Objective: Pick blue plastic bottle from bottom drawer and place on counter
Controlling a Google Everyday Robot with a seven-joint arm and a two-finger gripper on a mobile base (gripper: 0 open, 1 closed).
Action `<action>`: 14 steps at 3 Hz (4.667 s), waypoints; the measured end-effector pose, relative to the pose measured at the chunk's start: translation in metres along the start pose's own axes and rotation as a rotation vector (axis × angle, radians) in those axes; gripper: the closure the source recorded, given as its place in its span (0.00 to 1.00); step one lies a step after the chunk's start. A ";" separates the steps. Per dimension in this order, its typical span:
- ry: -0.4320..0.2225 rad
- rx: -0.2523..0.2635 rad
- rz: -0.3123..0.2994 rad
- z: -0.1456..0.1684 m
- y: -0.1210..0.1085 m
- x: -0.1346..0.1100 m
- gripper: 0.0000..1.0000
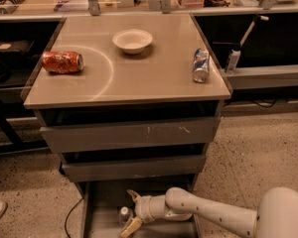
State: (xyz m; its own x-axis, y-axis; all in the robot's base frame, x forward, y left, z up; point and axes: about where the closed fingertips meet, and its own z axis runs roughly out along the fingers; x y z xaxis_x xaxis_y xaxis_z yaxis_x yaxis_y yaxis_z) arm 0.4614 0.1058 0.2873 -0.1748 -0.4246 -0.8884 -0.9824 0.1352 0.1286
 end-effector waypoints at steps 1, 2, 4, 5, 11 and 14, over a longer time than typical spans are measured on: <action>-0.005 -0.012 -0.003 0.013 -0.004 0.011 0.00; -0.014 -0.016 0.004 0.024 -0.003 0.022 0.00; -0.022 -0.023 0.011 0.032 0.002 0.031 0.10; -0.022 -0.023 0.011 0.032 0.002 0.031 0.29; -0.092 0.063 0.199 -0.043 0.035 -0.048 1.00; -0.121 0.058 0.133 -0.089 0.051 -0.151 1.00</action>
Offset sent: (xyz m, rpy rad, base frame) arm 0.0000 0.0137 -0.0487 0.0264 0.0139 0.0034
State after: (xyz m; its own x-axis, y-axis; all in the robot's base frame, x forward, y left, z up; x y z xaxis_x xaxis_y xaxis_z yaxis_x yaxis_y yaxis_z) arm 0.4314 0.0976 0.4672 -0.2900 -0.2895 -0.9122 -0.9453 0.2356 0.2258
